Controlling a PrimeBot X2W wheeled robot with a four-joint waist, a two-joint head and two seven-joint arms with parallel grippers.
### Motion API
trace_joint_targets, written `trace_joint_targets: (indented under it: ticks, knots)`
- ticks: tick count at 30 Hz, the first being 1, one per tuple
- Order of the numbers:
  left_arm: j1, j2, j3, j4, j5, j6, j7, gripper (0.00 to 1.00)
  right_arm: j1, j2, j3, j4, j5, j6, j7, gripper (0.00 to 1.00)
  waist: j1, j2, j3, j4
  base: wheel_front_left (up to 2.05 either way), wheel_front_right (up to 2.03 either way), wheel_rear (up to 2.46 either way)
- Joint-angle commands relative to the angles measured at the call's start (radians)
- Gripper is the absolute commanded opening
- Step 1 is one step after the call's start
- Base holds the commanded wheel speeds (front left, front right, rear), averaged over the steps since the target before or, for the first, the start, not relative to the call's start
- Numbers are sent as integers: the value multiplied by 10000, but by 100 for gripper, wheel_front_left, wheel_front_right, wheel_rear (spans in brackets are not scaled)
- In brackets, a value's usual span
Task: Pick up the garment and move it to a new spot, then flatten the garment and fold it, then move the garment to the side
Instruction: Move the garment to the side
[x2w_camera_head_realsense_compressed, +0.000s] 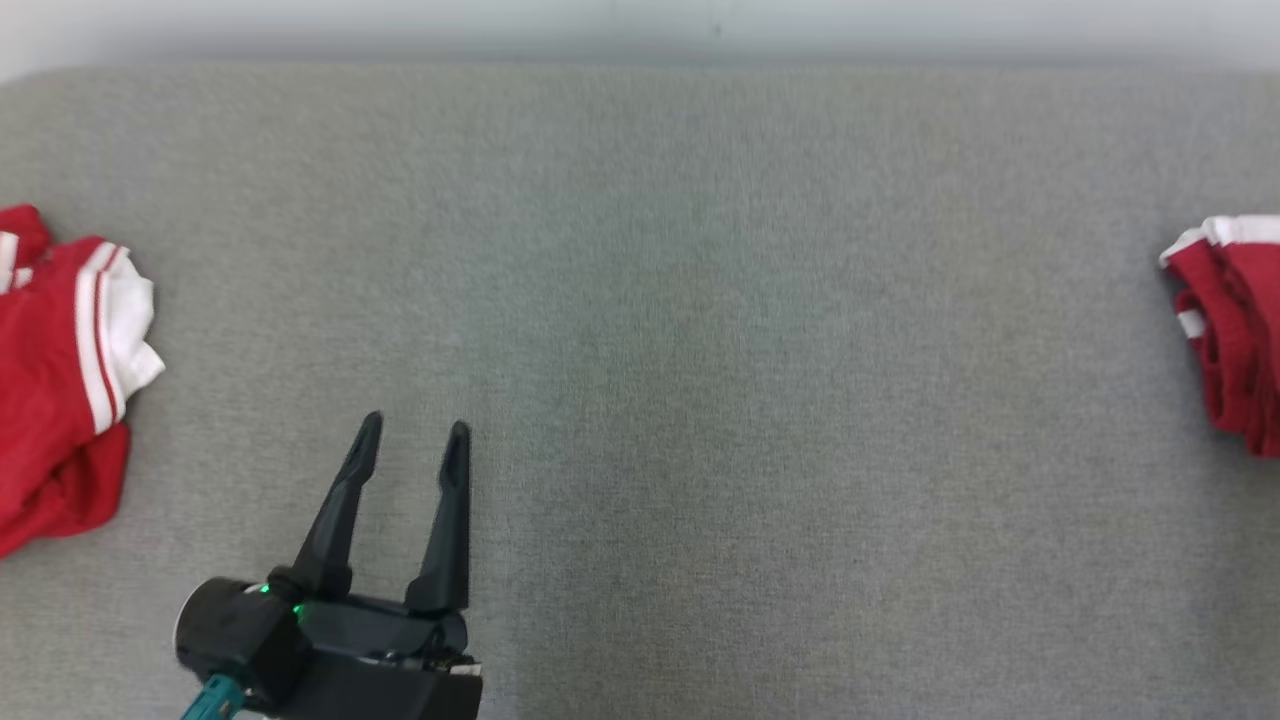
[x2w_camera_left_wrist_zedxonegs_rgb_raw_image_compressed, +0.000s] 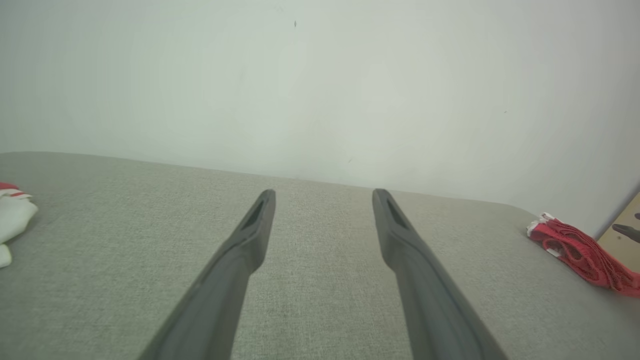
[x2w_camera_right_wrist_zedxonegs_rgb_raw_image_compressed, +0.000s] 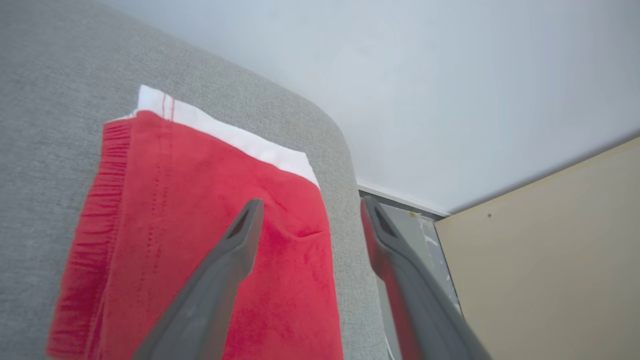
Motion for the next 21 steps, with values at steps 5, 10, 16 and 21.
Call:
trace_joint_targets:
  ticks: [5,10,16,21]
  knots:
    - [645,-255,494,349,182,-8,-31,100,867,1265,-10,-472,1180,-27,-1060,100,1,-1,-1425,290,0,0,0]
    - [1018,-360,642,689,69,-8,-31,100,1703,2397,110,-1110,2325,-27,-1690,100,1,-1,-2185,304,0,0,0]
    - [1361,-425,1013,971,407,-7,-31,100,2933,3737,78,-2269,2841,-27,-2095,100,1,-1,-2786,243,0,0,0]
    - [1705,-461,1349,1289,885,1,-31,100,4064,4705,433,-3535,2996,-27,-2077,100,1,-1,-3128,95,0,0,0]
